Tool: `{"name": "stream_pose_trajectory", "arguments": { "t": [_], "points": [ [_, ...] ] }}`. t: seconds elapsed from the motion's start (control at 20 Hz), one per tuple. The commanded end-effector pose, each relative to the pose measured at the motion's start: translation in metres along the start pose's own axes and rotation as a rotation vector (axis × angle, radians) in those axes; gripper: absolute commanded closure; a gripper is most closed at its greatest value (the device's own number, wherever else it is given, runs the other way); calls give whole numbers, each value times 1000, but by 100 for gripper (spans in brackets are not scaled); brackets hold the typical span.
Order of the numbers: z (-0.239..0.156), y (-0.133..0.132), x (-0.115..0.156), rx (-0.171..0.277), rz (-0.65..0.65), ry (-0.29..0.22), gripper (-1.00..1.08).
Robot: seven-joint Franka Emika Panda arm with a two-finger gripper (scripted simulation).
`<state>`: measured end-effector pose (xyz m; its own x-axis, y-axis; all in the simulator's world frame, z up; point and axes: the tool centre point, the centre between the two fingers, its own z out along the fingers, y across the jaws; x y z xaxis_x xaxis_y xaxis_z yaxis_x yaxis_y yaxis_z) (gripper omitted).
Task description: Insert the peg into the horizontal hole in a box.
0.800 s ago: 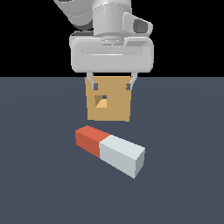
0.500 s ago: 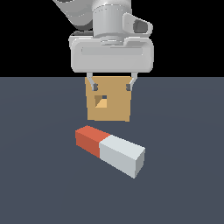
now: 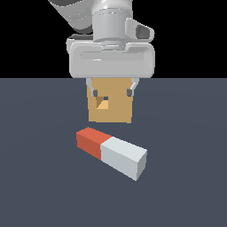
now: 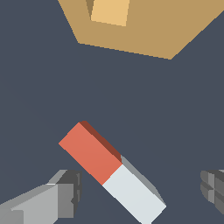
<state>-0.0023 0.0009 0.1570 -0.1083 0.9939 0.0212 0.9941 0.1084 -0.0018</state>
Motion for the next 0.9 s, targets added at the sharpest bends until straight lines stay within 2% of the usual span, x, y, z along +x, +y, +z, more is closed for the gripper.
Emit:
{"name": "stream_pose_trajectory", "arguments": {
  "t": [0.0,0.85],
  "points": [
    [4,-1,-5,1,-42,-1,-92],
    [44,-2,-48,4,-437,-10,-92]
  ]
}}
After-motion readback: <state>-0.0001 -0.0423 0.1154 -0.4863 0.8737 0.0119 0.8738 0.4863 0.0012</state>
